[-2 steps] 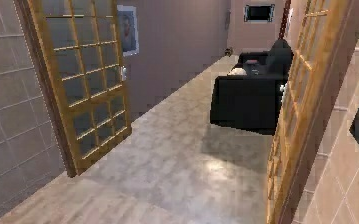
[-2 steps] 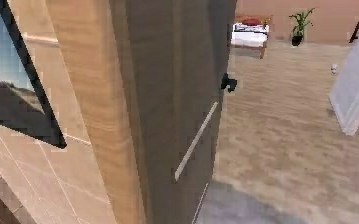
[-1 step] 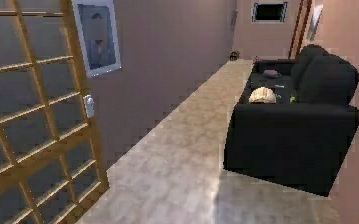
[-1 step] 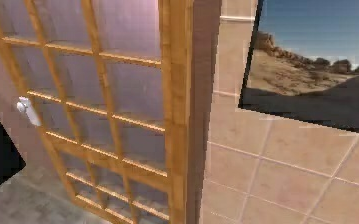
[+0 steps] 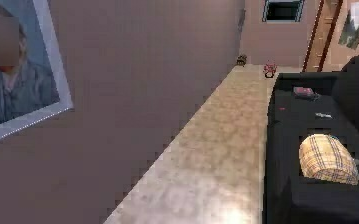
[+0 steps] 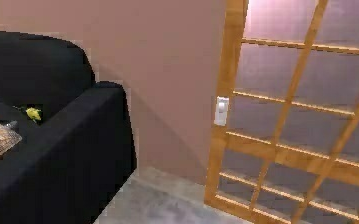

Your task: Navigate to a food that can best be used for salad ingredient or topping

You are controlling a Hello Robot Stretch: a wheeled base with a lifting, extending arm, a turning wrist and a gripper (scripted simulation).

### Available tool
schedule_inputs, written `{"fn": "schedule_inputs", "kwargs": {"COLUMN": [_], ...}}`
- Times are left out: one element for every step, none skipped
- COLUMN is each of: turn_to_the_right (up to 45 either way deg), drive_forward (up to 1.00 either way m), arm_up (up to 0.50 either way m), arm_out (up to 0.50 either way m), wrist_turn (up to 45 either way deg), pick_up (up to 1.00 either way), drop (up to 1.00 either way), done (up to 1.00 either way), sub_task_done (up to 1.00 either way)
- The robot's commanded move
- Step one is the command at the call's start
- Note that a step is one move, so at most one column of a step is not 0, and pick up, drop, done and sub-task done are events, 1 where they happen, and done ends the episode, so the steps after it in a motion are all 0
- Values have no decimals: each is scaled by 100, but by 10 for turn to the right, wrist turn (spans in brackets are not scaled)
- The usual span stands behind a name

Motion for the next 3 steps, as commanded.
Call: {"fn": "schedule_inputs", "kwargs": {"turn_to_the_right": [0,210,0], "drive_forward": [90,0,100], "arm_up": [0,0,0], "arm_out": [0,0,0], "wrist_turn": [0,0,0], "pick_up": [0,0,0], "drop": [0,0,0], "done": [0,0,0], "sub_task_done": [0,0,0]}}
